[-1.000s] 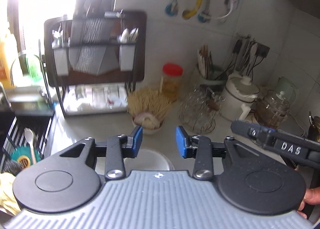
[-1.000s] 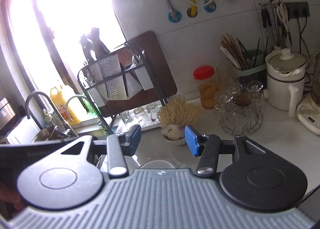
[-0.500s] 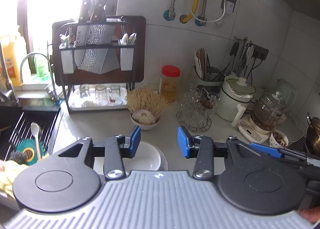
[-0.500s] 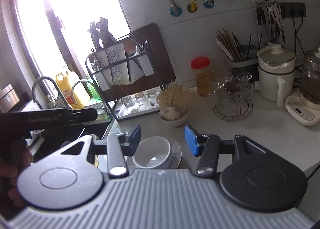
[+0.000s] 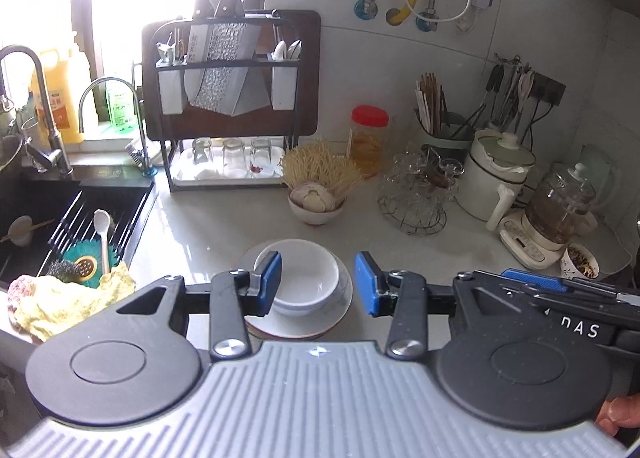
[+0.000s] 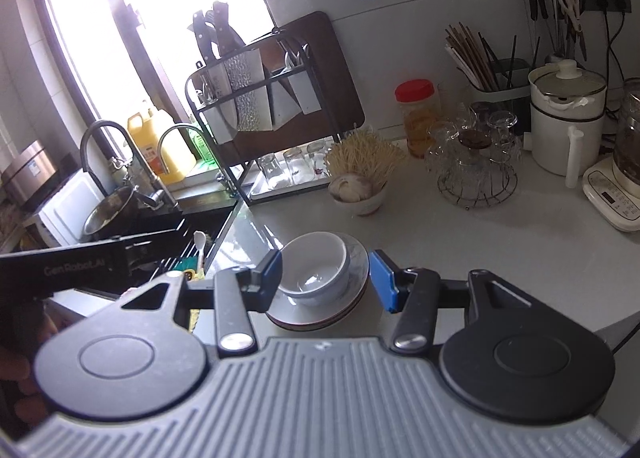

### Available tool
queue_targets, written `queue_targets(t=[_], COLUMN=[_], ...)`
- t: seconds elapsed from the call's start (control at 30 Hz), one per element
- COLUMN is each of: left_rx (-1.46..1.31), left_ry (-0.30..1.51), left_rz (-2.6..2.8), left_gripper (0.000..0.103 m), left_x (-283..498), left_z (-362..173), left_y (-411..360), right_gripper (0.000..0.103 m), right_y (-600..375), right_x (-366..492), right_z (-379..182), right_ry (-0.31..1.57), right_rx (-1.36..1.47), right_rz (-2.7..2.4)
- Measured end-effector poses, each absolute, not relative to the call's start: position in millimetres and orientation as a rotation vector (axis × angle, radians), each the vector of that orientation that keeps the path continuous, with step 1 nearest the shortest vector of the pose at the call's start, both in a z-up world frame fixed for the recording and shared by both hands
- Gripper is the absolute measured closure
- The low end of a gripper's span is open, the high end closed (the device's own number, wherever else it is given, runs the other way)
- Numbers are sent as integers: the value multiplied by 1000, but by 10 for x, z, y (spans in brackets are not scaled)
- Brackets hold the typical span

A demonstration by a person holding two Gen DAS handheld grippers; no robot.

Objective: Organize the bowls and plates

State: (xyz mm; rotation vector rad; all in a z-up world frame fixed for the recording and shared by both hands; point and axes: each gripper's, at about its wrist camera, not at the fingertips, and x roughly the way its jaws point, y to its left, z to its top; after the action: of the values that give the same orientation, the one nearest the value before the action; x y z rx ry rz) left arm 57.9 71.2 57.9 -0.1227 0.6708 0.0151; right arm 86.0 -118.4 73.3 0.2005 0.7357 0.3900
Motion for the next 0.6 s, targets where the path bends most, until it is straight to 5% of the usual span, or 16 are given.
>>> queue_targets(t=[0.2,0.4,0.47,0.53,0.6], left_rx=[-139,-179,-192,-197,-188], left_ry=[693,719,716,716,717], left_rz=[40,69,84,107,122], left_gripper=[55,34,19,13,12], left_x=[462,294,221,167,133], left_z=[512,440,454,465,483], left_y=[682,726,789,845,867], right_gripper=[51,49,46,32,31], right_y=[-1213,-1188,-1183,-1180,-1177], right_x=[810,780,771,752,732], right_z=[677,662,663,682,703], right_ry=[783,807,811,799,789], right_rx=[188,152,145,138,132], right_rz=[406,419,417,418,423])
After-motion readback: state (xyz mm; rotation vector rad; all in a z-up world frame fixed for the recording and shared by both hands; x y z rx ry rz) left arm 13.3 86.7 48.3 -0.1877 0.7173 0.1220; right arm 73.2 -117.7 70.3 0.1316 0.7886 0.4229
